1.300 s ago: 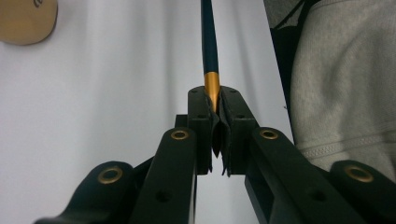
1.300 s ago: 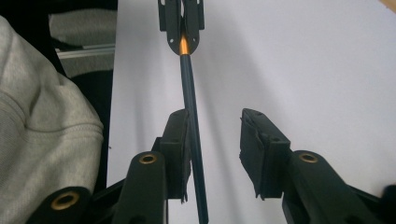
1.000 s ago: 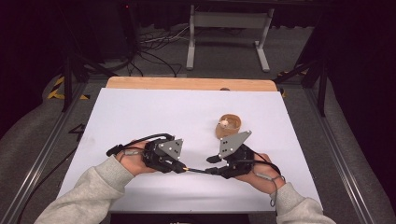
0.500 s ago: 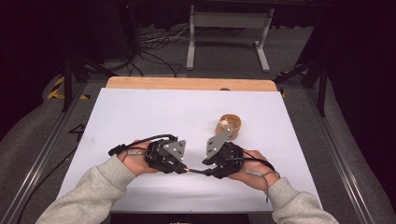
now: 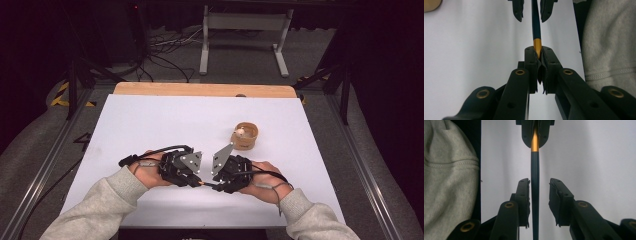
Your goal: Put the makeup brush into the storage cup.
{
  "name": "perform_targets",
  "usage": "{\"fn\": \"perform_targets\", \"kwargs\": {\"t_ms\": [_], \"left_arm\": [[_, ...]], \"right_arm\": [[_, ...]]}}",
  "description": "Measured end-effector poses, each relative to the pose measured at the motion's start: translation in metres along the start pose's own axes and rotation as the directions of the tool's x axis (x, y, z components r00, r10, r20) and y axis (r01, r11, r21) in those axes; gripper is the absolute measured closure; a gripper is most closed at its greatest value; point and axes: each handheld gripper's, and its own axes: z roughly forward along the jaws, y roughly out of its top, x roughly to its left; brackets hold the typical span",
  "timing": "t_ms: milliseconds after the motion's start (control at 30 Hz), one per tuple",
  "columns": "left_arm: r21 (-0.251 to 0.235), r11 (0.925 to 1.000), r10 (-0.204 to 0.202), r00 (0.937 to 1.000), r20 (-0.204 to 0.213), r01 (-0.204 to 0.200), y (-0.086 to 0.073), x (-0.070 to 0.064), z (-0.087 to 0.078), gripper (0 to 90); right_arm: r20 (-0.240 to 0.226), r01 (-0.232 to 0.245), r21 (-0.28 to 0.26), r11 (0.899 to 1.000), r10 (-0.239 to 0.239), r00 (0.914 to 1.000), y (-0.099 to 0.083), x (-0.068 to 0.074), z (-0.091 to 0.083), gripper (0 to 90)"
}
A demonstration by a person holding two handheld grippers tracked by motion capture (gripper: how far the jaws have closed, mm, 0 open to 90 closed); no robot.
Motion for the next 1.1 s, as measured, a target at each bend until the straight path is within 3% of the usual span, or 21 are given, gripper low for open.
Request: {"fn": "perform_targets", "kwargs": {"t_ms": [200, 467, 1100], "left_arm": [[0.01, 0.9999, 0.004, 1.0, 0.0, -0.004, 0.001, 0.001, 0.0, 84.3], [0.01, 0.9999, -0.011, 0.9999, 0.002, 0.011, 0.0, -0.001, 0.002, 84.3], [0.028, 0.9995, 0.012, 0.9999, 0.01, -0.012, 0.002, 0.001, 0.006, 84.2]], "right_arm": [[-0.008, -0.005, 0.029, 1.0, 0.005, 1.0, 0.002, -0.001, 0.005, 74.6], [-0.03, 0.024, 0.029, 0.999, -0.023, 0.9993, 0.004, 0.0, 0.009, 78.8], [-0.036, 0.044, 0.054, 0.998, -0.042, 0.9985, 0.004, 0.0, 0.012, 83.9]]}}
